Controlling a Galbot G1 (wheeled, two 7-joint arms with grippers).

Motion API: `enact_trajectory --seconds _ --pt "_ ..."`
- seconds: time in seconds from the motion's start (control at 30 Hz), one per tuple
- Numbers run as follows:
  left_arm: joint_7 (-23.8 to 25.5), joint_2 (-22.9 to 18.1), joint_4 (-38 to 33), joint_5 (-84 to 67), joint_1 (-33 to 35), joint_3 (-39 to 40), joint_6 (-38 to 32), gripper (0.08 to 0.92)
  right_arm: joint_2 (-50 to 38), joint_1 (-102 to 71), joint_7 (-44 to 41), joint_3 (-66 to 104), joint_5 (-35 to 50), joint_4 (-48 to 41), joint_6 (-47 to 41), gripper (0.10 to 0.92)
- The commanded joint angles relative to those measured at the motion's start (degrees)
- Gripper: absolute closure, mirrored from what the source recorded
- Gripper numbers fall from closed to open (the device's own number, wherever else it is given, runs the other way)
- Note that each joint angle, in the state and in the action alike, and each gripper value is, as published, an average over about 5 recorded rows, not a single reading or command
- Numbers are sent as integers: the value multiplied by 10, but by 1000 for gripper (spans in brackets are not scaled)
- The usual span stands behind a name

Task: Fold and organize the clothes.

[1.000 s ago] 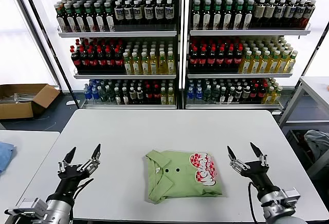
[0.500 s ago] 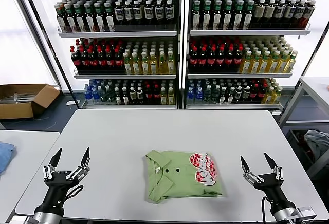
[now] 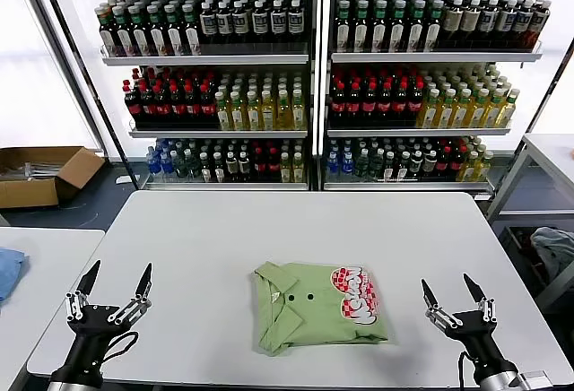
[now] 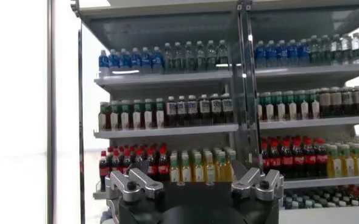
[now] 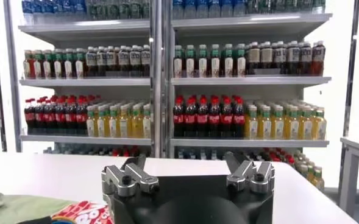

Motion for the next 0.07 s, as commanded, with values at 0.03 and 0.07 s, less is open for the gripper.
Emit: enact_trajectory --seconds 0.03,0.07 --pt "13 -2 2 9 7 -12 -19 177 5 -6 -10 6 -5 -1 10 203" --pt "13 -2 3 9 7 -14 -19 177 5 -6 -11 6 -5 -1 10 203"
